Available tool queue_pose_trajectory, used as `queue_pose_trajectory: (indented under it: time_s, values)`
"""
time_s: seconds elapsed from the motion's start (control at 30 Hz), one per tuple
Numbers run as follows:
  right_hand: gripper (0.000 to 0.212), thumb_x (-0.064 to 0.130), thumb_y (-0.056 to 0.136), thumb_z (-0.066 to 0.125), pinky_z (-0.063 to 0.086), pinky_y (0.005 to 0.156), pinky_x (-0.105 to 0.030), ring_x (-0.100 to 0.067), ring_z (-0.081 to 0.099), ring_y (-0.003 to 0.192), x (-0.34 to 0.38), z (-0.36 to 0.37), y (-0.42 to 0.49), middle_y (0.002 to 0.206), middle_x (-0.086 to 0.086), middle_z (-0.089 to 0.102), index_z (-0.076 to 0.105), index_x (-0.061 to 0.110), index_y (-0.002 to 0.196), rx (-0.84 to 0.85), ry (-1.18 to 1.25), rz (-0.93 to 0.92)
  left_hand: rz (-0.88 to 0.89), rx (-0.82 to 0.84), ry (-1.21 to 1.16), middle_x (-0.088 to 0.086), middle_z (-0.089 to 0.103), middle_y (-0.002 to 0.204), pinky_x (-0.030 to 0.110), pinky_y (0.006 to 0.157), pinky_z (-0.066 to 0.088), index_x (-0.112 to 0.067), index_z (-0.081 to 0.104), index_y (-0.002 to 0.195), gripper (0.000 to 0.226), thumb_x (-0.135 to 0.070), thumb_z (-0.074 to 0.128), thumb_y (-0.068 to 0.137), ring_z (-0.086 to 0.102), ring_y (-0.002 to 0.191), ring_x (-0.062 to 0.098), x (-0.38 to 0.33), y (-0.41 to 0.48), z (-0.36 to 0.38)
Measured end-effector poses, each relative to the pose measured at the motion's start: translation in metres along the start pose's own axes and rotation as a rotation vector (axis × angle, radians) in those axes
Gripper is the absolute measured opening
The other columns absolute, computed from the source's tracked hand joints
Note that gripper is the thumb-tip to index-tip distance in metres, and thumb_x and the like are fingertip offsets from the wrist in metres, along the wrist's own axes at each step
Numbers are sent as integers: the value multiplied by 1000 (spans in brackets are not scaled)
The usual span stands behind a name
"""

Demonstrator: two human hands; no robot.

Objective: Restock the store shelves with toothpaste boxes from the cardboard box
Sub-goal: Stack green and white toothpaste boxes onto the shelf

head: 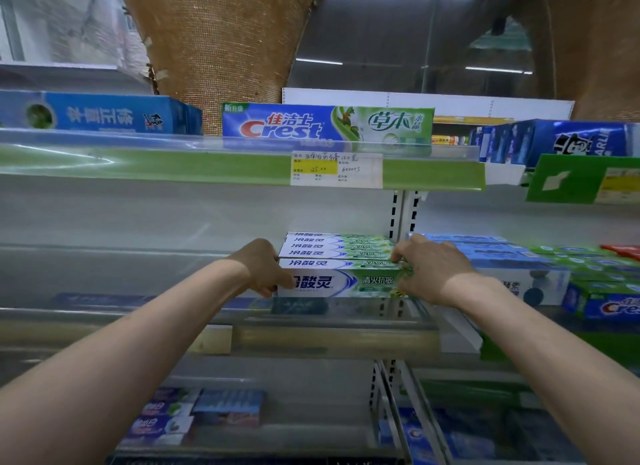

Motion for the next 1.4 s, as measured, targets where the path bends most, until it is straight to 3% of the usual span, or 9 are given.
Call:
queue_pose_trajectory:
  time_s: [0.27,0.43,0.63,0.7,0.77,0.83,0.9,1.17,1.4]
  values:
    - [54,34,90,56,33,105,-42,-27,34,131,19,2,10,141,-8,39,38,22,139,17,-196,-22,17,59,-41,10,68,105,34,73,58,-2,66,109,33,-24,69,85,62,84,20,7,4,-6]
    - [79,62,92,39,17,117,-46,-27,12,146,34,17,13,158,-9,11,6,22,152,67,-115,-75,-122,44,-480,9,34,151,44,110,30,-12,31,147,76,-61,43,91,36,136,27,5,30,-21]
    - [82,64,93,34,7,119,-44,-21,2,148,32,36,16,161,-6,3,0,20,154,-29,-31,-101,-209,52,-773,9,22,157,41,117,18,-9,14,152,87,-70,24,91,27,141,22,3,73,-7]
    - [83,64,92,35,7,120,-44,-21,3,148,32,38,17,161,-6,4,0,20,154,-43,-20,-109,-200,63,-787,9,37,148,36,110,31,-9,29,147,82,-69,20,92,44,123,19,3,83,-3]
    - [83,64,92,36,8,120,-43,-20,7,147,32,40,18,160,-4,8,3,20,153,-61,-10,-116,-208,49,-801,4,54,102,30,74,45,-17,50,109,63,-70,20,92,48,79,17,0,92,-1]
    - [81,64,91,37,10,120,-43,-20,12,146,32,41,19,158,-2,14,8,20,153,-86,3,-124,-236,56,-805,1,52,71,28,49,42,-14,44,81,63,-71,20,91,51,55,16,-1,100,3]
    - [77,64,90,38,13,119,-42,-19,16,144,30,42,20,155,0,20,15,22,151,-106,16,-135,-220,54,-794,5,62,52,24,36,46,-5,45,80,67,-65,19,94,61,41,19,-3,102,6]
    - [72,62,91,39,16,116,-38,-18,21,141,30,42,18,152,2,26,20,25,149,-117,20,-142,-235,46,-820,11,67,58,25,33,46,-1,53,88,72,-65,20,95,65,42,21,0,107,12]
    - [71,62,91,39,18,115,-37,-18,24,140,32,41,18,151,2,28,21,25,149,-117,13,-140,-223,89,-815,17,69,99,29,42,51,1,48,126,86,-72,20,90,70,64,27,-6,96,7]
Point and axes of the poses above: each hand's wrist, its own y-axis towards the middle knuckle, its own z-axis out of the palm, x = y × z, the point moved 2 cm from there along y, towards the middle knuckle
